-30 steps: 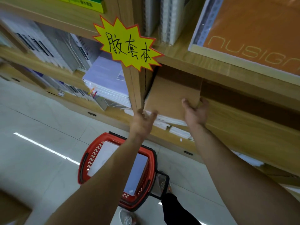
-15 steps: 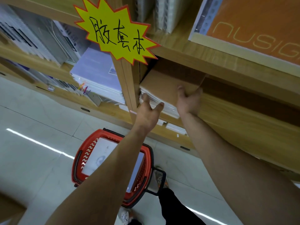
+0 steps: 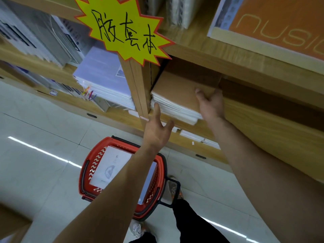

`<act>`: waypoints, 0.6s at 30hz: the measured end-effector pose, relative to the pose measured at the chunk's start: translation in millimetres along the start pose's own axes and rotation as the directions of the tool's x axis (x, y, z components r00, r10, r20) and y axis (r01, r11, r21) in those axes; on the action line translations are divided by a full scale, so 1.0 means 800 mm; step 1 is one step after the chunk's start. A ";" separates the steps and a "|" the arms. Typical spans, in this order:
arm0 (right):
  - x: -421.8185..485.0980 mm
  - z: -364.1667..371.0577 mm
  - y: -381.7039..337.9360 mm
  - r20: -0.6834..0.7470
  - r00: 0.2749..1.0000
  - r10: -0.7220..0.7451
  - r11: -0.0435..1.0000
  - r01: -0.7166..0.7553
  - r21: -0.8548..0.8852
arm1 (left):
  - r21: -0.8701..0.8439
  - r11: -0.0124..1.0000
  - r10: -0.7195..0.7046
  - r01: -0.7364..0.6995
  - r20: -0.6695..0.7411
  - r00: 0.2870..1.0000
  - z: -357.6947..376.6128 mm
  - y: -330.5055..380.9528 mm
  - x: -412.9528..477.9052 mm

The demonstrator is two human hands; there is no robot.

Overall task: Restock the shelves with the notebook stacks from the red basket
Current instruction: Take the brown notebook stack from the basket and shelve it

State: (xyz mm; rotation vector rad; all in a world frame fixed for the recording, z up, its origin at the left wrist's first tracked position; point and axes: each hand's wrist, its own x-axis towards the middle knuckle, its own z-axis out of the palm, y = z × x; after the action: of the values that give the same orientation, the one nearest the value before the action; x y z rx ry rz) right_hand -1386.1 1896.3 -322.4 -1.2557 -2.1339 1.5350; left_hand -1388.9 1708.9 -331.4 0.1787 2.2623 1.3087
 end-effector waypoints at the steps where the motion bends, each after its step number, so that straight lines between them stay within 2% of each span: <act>1: 0.002 0.000 -0.002 0.009 1.000 -0.007 1.000 0.007 -0.028 | 0.001 1.000 0.018 -0.018 0.008 1.000 0.001 0.001 -0.002; 5: 0.010 0.000 -0.004 0.052 0.998 0.036 0.996 -0.032 -0.084 | 0.050 0.997 0.055 -0.056 0.032 0.998 0.009 0.007 0.005; 8: 0.011 -0.001 -0.004 0.069 0.997 0.041 0.997 -0.036 -0.073 | 0.082 0.995 0.055 -0.054 -0.002 0.999 0.012 0.008 0.008; 14: -0.006 0.015 0.000 -0.045 0.996 -0.074 0.988 0.067 -0.142 | 0.043 0.998 0.044 -0.044 -0.001 0.999 0.005 0.004 0.010; 18: -0.001 0.019 -0.003 -0.017 0.997 -0.077 0.985 0.073 -0.156 | 0.059 0.997 0.053 -0.053 0.004 0.999 -0.001 0.004 0.017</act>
State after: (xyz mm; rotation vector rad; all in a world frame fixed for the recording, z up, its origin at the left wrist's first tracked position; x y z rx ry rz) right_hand -1396.4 1885.3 -326.4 -1.2184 -2.2960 1.3404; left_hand -1401.5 1714.7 -333.9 0.2629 2.3099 1.2681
